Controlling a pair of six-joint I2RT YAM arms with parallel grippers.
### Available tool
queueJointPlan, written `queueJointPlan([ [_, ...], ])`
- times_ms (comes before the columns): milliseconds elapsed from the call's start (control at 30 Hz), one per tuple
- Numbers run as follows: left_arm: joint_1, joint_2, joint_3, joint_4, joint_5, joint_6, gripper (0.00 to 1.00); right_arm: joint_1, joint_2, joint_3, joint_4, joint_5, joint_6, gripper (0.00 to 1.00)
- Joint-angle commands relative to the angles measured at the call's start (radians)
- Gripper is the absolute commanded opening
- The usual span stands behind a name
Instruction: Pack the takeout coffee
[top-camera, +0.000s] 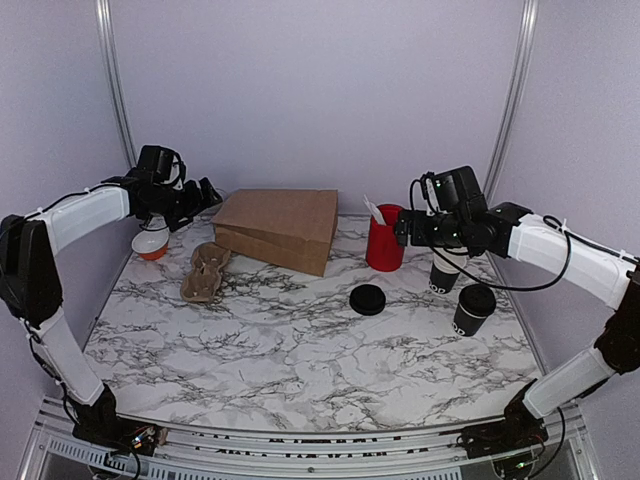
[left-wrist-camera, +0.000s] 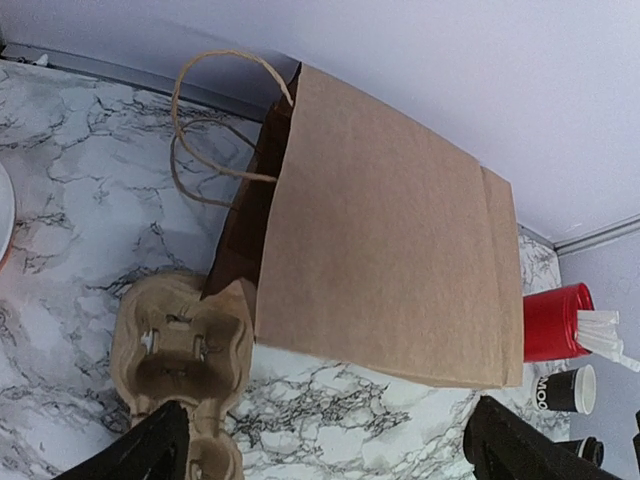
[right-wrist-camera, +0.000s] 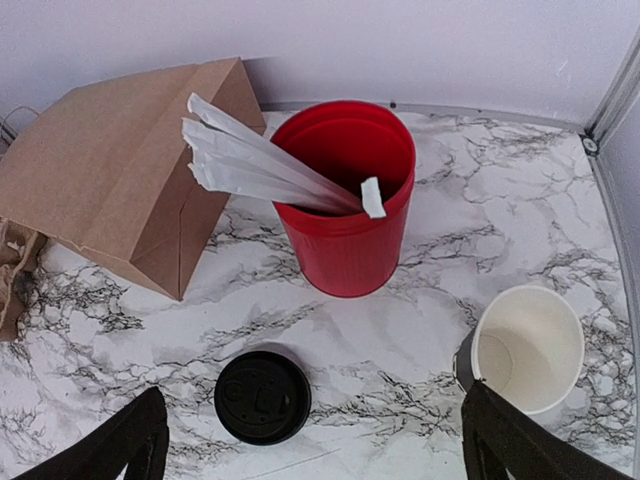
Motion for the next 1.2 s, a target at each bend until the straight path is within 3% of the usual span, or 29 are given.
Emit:
queueJointPlan([
  [0,0.047,0.131,0.13,0.032,0.135,-0.015,0.99,0.005,0.003,0.053,0.076,-0.044,-0.045,0.99],
  [233,0.101,0.309,0.329,0.011,0.115,-0.017,0.99,0.005,0.003,0.048,0.084,-0.059,-0.055,0.99],
  [467,0.139,0.467,0.461,0.027,0.084,-0.124,0.98,0.007,-0.016,0.038,0.074,-0.058,-0.039,0.99],
  [700,0.153,0.606,0.584,0.043,0.066,-0.188,0.88,0.008,-0.036,0.039,0.06,-0.064,-0.021,0.98],
  [900,0.157,0.668,0.606,0.147,0.104,-0.248,0.61,0.008,-0.06,0.026,0.051,-0.058,-0.01,0.98],
  [1067,0.156,0.671,0.631,0.205,0.148,-0.256,0.26,0.01,-0.081,0.011,0.045,-0.047,-0.003,0.97],
  [1167,0.154,0.64,0.629,0.234,0.181,-0.238,0.1,0.01,-0.093,0.0,0.049,-0.041,-0.003,0.97],
])
